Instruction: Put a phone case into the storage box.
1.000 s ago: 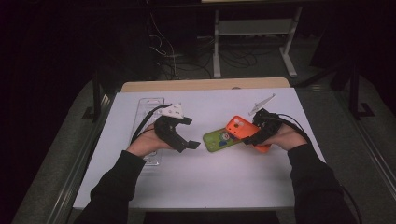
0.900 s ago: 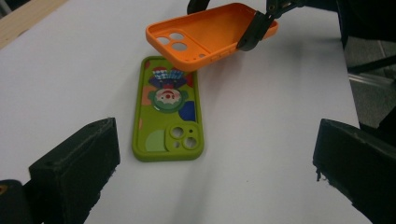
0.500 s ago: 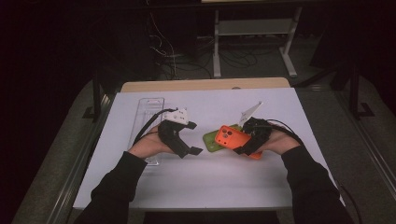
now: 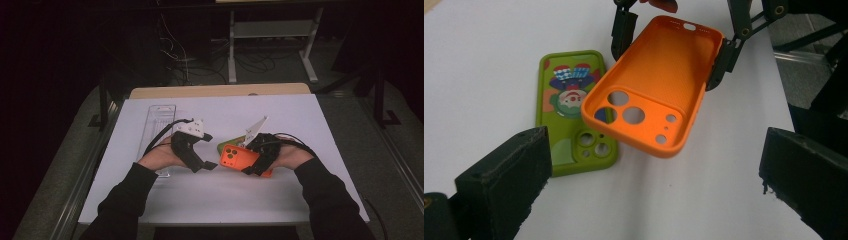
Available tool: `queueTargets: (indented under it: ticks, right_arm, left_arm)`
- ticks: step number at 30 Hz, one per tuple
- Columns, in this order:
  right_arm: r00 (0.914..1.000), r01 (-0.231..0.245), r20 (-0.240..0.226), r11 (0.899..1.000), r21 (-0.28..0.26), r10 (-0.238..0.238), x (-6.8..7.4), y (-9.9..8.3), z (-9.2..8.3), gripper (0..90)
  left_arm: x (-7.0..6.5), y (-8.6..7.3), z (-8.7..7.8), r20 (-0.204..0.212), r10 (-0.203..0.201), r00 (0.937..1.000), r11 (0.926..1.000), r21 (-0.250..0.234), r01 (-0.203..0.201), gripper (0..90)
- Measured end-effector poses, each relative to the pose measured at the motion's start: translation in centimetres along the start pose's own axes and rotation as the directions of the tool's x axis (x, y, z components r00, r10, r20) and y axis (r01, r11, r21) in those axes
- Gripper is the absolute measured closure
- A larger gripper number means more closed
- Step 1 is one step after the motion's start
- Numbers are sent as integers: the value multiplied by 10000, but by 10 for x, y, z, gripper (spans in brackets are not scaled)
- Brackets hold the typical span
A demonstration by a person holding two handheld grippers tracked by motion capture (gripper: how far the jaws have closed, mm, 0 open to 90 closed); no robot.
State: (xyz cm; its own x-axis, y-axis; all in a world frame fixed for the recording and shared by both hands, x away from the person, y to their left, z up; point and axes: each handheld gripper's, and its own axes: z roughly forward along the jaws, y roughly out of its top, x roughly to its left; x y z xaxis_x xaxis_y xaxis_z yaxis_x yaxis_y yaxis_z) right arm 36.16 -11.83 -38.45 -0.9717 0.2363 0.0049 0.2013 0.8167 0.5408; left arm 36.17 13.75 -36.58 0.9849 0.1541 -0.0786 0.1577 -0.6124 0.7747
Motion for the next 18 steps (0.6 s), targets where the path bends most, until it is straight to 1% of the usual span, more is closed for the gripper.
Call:
queueTargets:
  ticks: [2,5,7,8,9,10,11,13,15,18]
  right_arm:
    - [9999,134,-15,9999,59,-134,3,2,1,152]
    - [9994,308,-157,9995,110,-306,6,5,3,152]
    - [9986,471,-255,9988,139,-467,9,7,4,152]
    - [9982,530,-300,9985,127,-526,10,8,5,152]
    - [9977,570,-372,9983,144,-565,11,9,5,152]
    - [9972,630,-422,9979,142,-623,13,10,5,151]
    - [9966,704,-428,9974,124,-698,14,12,6,151]
    - [9955,781,-551,9969,124,-773,17,14,6,151]
    - [9939,913,-628,9958,105,-905,19,15,7,151]
    - [9920,1049,-713,9944,114,-1039,22,17,8,151]
  left_arm:
    - [-1,0,1,136,101,9999,9999,115,-102,1]
    - [-3,0,4,272,161,9995,9997,164,-166,1]
    - [-4,0,5,289,195,9994,9995,229,-201,1]
    - [-4,0,6,372,301,9989,9990,323,-313,1]
    - [-5,0,7,396,295,9988,9989,352,-309,1]
    - [-5,0,8,457,334,9984,9986,403,-353,1]
    - [-5,0,9,507,463,9976,9978,456,-486,1]
    - [-6,0,10,563,465,9973,9976,489,-493,1]
    - [-8,-1,13,718,617,9955,9955,681,-666,1]
    - [-10,-1,15,796,677,9945,9942,785,-740,1]
